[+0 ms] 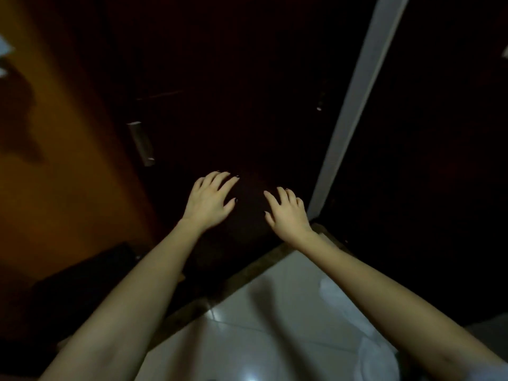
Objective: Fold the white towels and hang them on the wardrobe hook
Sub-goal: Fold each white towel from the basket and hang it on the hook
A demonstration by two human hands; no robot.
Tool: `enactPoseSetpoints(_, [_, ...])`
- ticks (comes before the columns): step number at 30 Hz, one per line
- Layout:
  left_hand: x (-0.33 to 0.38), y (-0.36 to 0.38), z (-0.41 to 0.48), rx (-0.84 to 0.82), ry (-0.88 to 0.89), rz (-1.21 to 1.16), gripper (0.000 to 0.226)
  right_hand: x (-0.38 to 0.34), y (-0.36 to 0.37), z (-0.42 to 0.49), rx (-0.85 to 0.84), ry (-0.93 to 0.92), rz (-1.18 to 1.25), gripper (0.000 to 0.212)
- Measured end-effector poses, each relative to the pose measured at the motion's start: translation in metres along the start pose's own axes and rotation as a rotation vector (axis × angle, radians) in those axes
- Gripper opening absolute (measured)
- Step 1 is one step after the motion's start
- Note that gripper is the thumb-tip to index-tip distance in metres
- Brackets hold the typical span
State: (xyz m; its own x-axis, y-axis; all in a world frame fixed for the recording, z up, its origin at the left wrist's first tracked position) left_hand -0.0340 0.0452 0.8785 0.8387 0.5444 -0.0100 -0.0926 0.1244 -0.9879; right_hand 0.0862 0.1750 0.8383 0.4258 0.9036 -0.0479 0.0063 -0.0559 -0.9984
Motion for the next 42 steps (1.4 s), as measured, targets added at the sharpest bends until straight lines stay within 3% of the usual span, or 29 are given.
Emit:
enactPoseSetpoints(6, [0.16, 0.064, 0.04, -0.134, 0.287, -0.068, 0.059, 0.158, 0.047, -0.086, -0.134, 0.334, 0.065, 0.059])
enactPoseSetpoints(14, [0.315, 0.147, 0.093, -0.288, 0.569, -0.106, 0.06, 0.295, 0.123, -0.169, -0.272, 0.692, 0.173, 0.059])
enactPoseSetpoints(23, [0.449, 0.344, 0.151, -0.441, 0.781, -0.082, 0.062, 0.424, 0.29, -0.191, -0.374, 0.94, 0.223, 0.062])
enactPoseSetpoints(35, [0.496, 0.718, 0.146, -0.468, 0.901, 0.021, 0.062, 0.526, 0.625, -0.184, -0.34, 1.029, 0.266, 0.058])
enactPoseSetpoints(42, [0.503, 0.871, 0.16, -0.435, 1.05, 0.126, 0.064, 0.556, 0.787, -0.143, -0.238, 0.948, 0.272, 0.053])
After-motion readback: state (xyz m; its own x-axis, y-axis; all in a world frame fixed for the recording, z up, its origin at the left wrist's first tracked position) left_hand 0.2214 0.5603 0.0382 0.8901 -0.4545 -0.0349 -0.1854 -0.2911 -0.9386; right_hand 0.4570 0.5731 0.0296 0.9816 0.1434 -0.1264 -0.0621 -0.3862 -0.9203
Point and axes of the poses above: each hand's wrist, its own z-axis towards the middle knuckle, its own y-axis out of the palm, x = y × z, the point moved 7 cm from there along z, towards the middle knuckle, and after that the axes turned 8 degrees about -x, right-handed, at the moved point
